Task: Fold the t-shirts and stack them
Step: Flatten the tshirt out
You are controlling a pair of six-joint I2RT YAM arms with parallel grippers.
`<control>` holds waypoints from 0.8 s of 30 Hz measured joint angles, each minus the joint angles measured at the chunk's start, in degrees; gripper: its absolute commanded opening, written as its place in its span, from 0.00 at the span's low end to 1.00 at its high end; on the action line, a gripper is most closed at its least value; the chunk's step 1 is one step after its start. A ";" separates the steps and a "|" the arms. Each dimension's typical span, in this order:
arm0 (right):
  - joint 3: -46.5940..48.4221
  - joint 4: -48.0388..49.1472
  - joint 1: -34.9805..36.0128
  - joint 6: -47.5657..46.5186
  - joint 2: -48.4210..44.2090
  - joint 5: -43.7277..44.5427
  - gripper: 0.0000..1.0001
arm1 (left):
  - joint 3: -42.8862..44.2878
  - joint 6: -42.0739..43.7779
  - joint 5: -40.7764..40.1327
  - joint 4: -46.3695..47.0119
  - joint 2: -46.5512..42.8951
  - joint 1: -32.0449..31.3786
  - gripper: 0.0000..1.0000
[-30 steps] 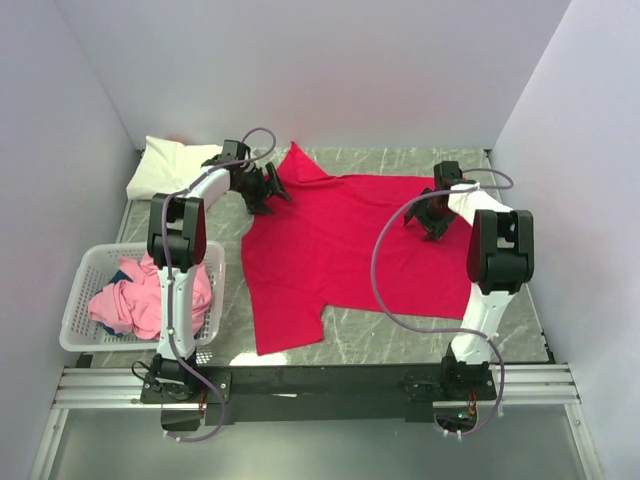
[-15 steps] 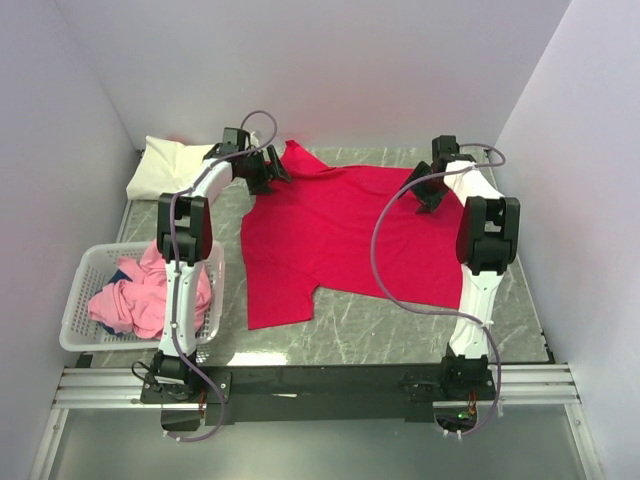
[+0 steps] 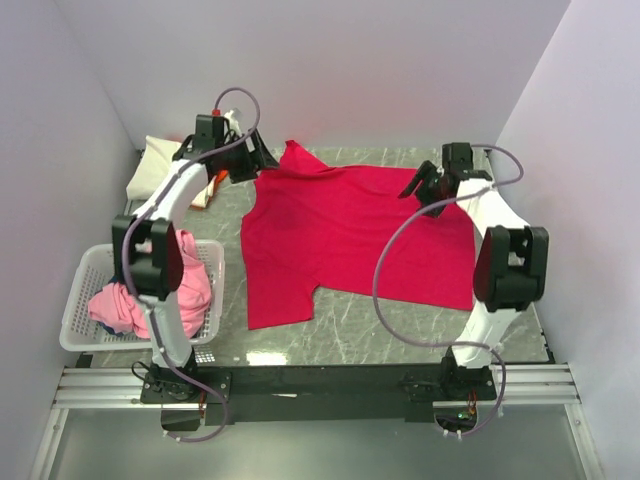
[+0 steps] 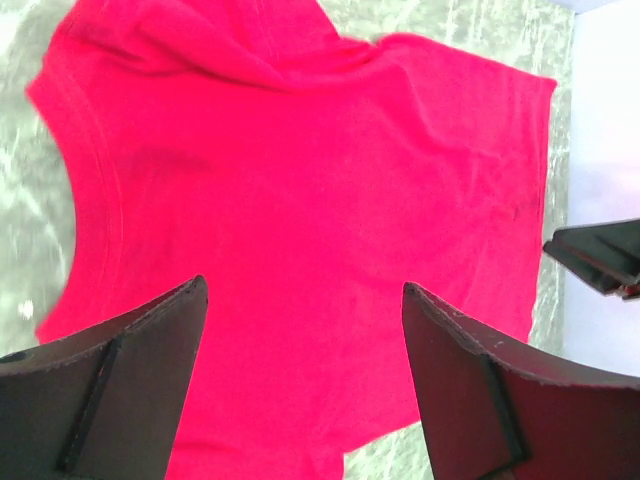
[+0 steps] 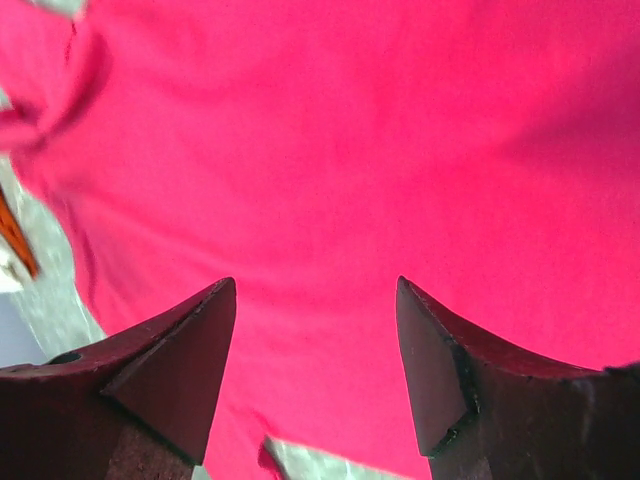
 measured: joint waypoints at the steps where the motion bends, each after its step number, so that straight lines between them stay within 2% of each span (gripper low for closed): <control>1: -2.40 0.46 0.37 -0.04 -2.01 0.04 0.71 | -2.69 0.09 -0.59 0.59 -2.58 -0.20 0.84; 5: -12.70 2.60 1.99 0.00 -7.54 0.31 0.71 | -13.94 0.13 -1.90 2.14 -8.41 -2.05 0.84; 11: -25.42 3.80 2.45 0.24 -12.52 1.73 0.71 | -23.87 0.11 -4.35 0.11 -8.35 -5.25 0.84; 19: -25.99 4.15 2.45 -0.02 -12.66 4.57 0.71 | -25.59 2.10 -10.03 -1.14 -7.19 -4.68 0.85; 24: -21.55 3.58 2.45 -0.22 -8.17 6.54 0.71 | -24.50 3.69 -11.67 -1.14 -2.93 -4.57 0.85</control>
